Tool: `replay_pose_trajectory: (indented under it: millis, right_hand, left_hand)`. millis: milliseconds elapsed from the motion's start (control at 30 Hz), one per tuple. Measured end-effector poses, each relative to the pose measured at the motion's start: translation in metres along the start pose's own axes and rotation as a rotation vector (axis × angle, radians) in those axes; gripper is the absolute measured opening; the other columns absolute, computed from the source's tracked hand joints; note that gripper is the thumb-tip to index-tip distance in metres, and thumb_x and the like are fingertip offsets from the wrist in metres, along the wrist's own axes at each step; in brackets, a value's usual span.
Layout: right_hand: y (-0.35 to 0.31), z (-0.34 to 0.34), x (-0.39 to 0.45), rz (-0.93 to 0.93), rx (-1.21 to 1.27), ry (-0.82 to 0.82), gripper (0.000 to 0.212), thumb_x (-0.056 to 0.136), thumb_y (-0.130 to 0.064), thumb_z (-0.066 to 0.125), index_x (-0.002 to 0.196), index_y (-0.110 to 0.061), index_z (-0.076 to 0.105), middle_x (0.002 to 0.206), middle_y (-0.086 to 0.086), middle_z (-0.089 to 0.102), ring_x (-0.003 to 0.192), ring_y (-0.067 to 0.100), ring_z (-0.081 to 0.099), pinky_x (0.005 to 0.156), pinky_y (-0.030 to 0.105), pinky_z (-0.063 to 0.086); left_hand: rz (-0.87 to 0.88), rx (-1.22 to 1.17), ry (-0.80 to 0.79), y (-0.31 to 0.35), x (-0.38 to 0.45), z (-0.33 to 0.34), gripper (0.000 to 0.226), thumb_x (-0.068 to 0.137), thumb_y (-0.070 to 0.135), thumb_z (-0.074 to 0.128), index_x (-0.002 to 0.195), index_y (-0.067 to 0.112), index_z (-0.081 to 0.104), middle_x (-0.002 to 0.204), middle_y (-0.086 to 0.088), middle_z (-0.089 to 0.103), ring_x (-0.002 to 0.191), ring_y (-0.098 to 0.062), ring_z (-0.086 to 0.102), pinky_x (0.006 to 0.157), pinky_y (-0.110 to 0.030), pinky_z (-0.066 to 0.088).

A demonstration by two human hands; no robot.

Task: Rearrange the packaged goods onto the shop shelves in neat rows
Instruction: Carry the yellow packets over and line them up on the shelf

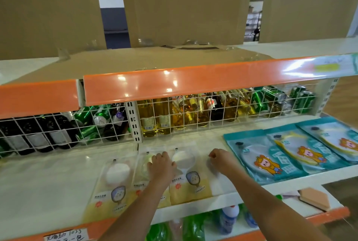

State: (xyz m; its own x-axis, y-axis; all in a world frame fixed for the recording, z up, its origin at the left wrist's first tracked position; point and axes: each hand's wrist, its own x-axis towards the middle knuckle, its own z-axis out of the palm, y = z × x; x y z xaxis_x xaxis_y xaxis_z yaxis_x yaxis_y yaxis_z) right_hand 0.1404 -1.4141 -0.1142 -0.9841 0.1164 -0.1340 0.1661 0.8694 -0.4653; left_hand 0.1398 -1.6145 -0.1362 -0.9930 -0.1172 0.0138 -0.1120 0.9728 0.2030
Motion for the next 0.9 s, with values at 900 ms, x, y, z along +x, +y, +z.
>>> replay_pose_trajectory:
  millis: [900]
  right_hand:
    - [-0.194, 0.098, -0.027, -0.672, -0.347, 0.003, 0.036, 0.096, -0.023, 0.04, 0.131, -0.018, 0.047, 0.133, 0.004, 0.05, 0.122, 0.022, 0.045, 0.097, 0.034, 0.041]
  left_hand:
    - [-0.208, 0.178, 0.053, -0.191, -0.074, -0.077, 0.041, 0.099, 0.038, 0.036, 0.135, 0.021, 0.045, 0.136, -0.004, 0.047, 0.129, -0.024, 0.039, 0.103, -0.04, 0.032]
